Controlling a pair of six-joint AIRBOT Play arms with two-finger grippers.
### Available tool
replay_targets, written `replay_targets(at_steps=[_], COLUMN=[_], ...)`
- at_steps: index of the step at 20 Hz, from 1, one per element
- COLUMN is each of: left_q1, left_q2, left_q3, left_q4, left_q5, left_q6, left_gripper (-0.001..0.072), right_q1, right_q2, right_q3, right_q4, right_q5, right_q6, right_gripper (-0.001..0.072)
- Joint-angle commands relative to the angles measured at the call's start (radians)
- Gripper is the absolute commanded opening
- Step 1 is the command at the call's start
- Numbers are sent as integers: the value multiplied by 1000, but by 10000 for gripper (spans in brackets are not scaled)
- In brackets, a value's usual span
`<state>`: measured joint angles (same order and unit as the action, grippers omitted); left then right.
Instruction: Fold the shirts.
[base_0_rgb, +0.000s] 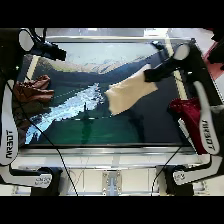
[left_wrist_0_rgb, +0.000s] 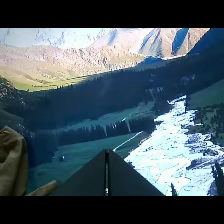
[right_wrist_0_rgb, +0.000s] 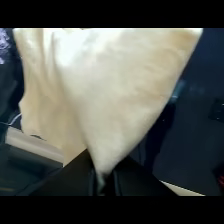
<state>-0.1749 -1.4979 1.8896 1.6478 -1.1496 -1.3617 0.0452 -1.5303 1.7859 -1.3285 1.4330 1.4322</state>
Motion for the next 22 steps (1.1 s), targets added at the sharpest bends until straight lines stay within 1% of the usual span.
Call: replay_targets(at_steps=[1, 4, 9, 12, 16, 18, 19, 20, 21, 22], left_q1=[0, 0, 0, 0, 0, 0, 0, 0, 0, 0], left_q2=[0, 0, 0, 0, 0, 0, 0, 0, 0, 0], left_q3=[1, 1, 1, 1, 1, 1, 1, 1, 1, 1], left_q4=[-1, -2, -29, -54, -71, -87, -95, -102, -105, -105], left_q5=[0, 0, 0, 3, 1, 1, 2, 2, 2, 3], left_q6=[0, 0, -1, -1, -1, -2, -3, -3, -3, -3], left_gripper=[10, 10, 10, 10, 10, 10, 10, 10, 10, 10], right_q1=[-195, -368, -642, -733, -743, -743, -743, -743, -743, -743], right_q2=[172, 254, 337, 366, 380, 380, 381, 381, 381, 385], right_q3=[5, 4, -23, -195, -518, -636, -678, -700, -701, -689], right_q4=[-188, -281, -389, -378, -453, -483, -505, -538, -565, -597], right_q5=[143, 265, 358, 398, 394, 372, 359, 351, 349, 349], right_q6=[38, 34, 23, 15, 18, 38, 47, 66, 70, 72], right_gripper=[26, 26, 27, 28, 31, 32, 52, 136, 337, 440])
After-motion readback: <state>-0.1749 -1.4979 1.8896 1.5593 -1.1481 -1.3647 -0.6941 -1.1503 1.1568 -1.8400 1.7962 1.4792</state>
